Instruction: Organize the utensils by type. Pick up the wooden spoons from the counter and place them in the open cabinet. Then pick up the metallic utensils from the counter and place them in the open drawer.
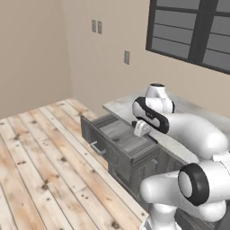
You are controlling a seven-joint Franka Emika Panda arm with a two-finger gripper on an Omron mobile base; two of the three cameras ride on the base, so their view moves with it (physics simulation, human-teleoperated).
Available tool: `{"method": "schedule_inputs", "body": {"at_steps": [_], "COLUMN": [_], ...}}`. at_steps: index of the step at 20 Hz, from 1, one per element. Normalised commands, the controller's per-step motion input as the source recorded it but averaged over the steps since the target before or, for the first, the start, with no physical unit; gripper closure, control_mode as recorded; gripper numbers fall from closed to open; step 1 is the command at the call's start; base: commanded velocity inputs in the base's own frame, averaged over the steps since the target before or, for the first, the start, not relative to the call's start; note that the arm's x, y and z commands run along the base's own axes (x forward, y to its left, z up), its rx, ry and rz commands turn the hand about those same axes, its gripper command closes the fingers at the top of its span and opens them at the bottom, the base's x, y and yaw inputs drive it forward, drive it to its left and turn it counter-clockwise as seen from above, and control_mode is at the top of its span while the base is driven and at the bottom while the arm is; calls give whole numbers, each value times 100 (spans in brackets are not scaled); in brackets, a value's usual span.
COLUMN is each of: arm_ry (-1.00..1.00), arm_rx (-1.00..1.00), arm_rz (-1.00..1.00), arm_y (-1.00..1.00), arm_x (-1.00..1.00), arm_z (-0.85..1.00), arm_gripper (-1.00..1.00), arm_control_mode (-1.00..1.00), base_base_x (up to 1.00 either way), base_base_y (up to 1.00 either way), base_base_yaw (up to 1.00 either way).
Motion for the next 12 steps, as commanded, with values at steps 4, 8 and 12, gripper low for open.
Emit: {"method": "schedule_inputs", "body": {"at_steps": [4,8,12], "arm_ry": [13,8,2], "arm_rx": [-6,-5,-8], "arm_rz": [-32,-21,-10], "arm_y": [38,22,24], "arm_x": [85,78,52], "arm_z": [-32,-30,-30], "arm_gripper": [100,100,100], "arm_control_mode": [-100,-100,-100], "base_base_x": [0,0,0], "base_base_y": [0,0,0], "base_base_yaw": [0,0,0]}}
